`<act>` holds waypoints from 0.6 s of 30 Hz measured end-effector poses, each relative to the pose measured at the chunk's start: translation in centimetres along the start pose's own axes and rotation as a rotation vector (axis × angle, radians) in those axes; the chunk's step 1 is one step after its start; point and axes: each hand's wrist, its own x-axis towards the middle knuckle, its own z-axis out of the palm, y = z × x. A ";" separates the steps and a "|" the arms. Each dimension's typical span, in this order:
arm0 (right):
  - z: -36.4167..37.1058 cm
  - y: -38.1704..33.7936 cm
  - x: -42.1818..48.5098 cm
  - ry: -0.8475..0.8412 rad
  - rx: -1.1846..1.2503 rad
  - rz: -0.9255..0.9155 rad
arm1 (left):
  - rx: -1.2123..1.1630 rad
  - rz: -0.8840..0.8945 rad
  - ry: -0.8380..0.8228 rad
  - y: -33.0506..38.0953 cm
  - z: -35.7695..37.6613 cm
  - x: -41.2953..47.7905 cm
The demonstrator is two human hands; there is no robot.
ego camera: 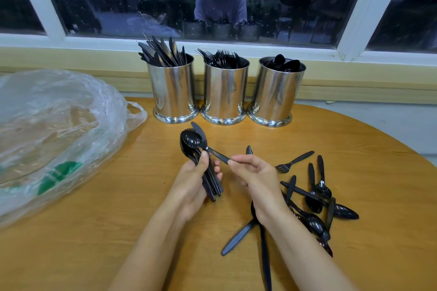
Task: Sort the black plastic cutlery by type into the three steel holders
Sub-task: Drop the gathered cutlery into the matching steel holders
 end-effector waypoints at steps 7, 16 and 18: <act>0.4 0.7 -0.2 -0.158 -0.202 -0.087 | -0.011 0.034 -0.028 0.1 0.2 -0.4; -3.0 0.0 2.2 0.068 -0.744 -0.324 | -0.070 0.077 0.095 0.4 -0.2 0.1; -4.3 0.3 2.8 0.106 -0.935 -0.305 | -0.080 0.073 0.096 0.3 -0.3 0.1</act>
